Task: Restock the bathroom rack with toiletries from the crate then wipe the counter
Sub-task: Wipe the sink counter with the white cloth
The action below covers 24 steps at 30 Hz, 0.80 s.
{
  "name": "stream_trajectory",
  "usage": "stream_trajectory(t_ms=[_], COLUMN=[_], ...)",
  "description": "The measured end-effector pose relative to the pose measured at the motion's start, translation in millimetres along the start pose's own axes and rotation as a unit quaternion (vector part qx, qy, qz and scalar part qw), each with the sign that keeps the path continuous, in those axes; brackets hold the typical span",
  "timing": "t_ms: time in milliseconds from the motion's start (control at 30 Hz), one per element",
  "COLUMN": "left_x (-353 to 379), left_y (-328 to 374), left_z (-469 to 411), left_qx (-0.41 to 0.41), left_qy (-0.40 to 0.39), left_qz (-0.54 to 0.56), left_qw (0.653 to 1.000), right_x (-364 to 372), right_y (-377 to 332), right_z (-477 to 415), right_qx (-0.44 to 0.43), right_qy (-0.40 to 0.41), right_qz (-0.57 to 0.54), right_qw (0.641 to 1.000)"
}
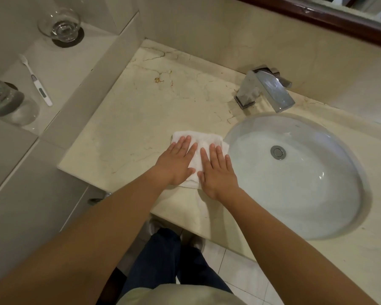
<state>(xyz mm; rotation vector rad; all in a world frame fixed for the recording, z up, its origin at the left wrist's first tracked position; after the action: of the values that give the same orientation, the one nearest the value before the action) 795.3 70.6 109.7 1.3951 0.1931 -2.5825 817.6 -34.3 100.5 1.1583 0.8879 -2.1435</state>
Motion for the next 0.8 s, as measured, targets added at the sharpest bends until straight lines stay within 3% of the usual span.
stream_trajectory(t_ms=[800], left_x=[-108.4], left_y=[-41.9], left_z=[-162.4], left_qx=[0.094], left_qy=[0.012], left_qz=[-0.029], left_qw=[0.995], right_x=[-94.9], right_y=[58.1], right_z=[-141.4], right_qx=[0.092], right_qy=[0.014], right_qz=[-0.028], right_qw=[0.995])
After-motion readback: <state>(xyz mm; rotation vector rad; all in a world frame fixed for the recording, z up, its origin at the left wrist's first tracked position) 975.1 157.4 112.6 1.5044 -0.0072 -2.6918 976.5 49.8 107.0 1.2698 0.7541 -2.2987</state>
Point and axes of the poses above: each hand's wrist, its own z-axis away from the middle knuckle, its own x-axis out of the palm, y = z × x, the point moved 9 cm from there along -z, towards the middle knuckle, and after that the axes turned 12 degrees about -x, right-handed, at the moved point
